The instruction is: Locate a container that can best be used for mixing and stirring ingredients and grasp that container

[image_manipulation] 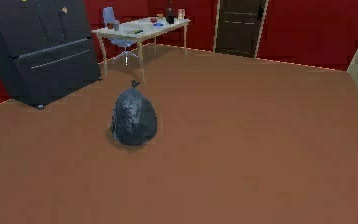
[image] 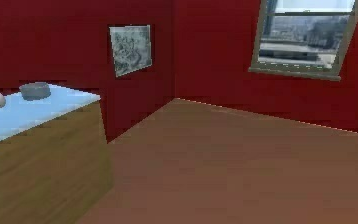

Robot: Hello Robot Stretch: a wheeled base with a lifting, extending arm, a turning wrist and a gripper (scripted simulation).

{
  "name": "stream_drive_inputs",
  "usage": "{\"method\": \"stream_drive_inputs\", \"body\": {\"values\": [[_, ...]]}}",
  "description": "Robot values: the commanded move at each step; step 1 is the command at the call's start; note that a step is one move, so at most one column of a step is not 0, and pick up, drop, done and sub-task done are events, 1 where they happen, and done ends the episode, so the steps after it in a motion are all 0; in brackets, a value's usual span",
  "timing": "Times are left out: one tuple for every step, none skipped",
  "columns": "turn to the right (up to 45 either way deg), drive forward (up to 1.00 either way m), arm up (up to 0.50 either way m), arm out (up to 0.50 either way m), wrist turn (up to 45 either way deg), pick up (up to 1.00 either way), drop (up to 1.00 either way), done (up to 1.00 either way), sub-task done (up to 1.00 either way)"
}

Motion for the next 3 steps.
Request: {"method": "stream_drive_inputs", "body": {"values": [[0.0,1.0,0.0,0.0,0.0,0.0,0.0,0.0,0.0],[-9.0,0.0,0.0,0.0,0.0,0.0,0.0,0.0,0.0],[0.0,0.35,0.0,0.0,0.0,0.0,0.0,0.0,0.0]]}}
